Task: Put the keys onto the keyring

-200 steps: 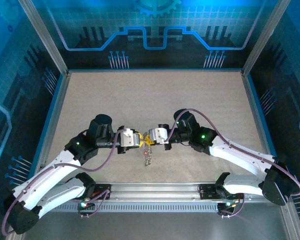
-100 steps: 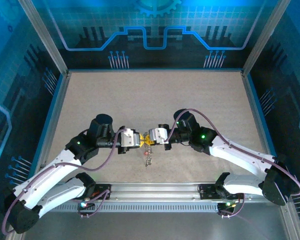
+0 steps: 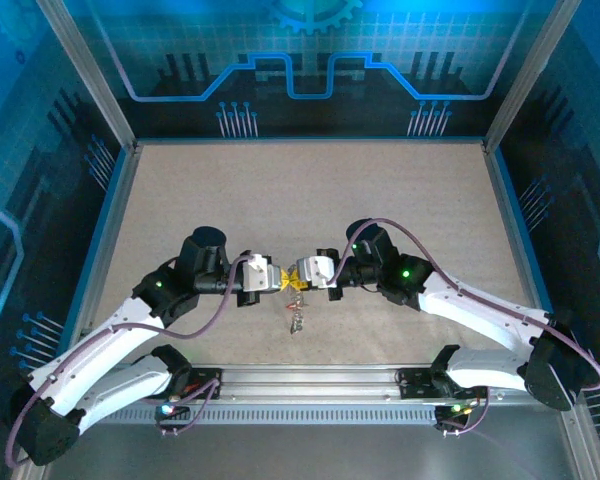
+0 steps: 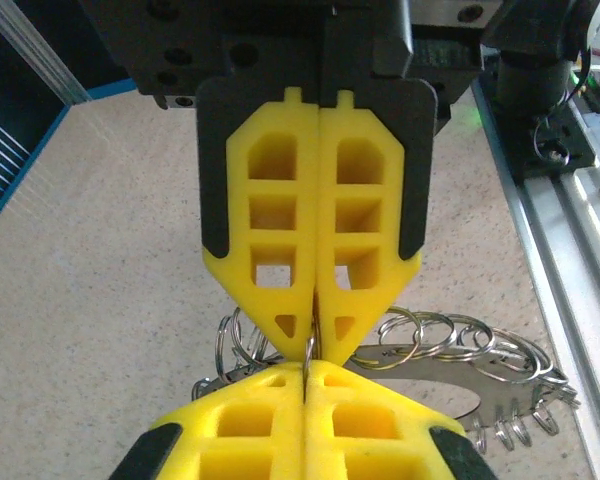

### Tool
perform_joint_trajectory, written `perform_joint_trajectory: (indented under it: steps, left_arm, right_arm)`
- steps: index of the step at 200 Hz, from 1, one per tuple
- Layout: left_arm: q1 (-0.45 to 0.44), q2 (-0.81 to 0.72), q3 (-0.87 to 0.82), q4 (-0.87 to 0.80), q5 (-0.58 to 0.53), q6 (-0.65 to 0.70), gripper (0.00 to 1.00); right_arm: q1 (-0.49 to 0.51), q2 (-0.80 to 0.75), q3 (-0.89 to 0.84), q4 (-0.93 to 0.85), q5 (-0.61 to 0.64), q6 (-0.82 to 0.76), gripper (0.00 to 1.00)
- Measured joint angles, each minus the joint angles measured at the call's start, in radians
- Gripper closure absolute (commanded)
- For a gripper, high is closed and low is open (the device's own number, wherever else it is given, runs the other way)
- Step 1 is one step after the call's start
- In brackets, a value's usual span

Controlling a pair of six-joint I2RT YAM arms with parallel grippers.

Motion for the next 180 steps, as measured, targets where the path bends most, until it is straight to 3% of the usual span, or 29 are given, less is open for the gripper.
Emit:
perform_joint_trajectory:
  steps: [19,45,59,125,180]
  left_arm:
    - [0.000,0.000,0.000,-0.001,0.000,0.000,1.00]
    - [0.001,0.009,0.010,-0.012,-0.016,-0.003,1.00]
    - [0.000,0.018,0.031,-0.035,-0.032,-0.002,1.00]
    - [-0.001,0.067,0.127,-0.195,-0.113,0.024,1.00]
    - [-0.002,0.085,0.136,-0.238,-0.128,0.023,1.00]
  right_arm:
    - [0.003,0.000,0.000,0.000,0.005,0.003,1.00]
    - [0.005,0.000,0.000,0.000,0.029,0.021,0.78]
    - [0.005,0.000,-0.001,0.016,0.055,0.024,0.72]
    - [-0.014,-0.015,0.028,-0.077,0.132,0.023,0.66]
    - [-0.016,0.026,0.101,-0.103,0.095,0.077,0.68]
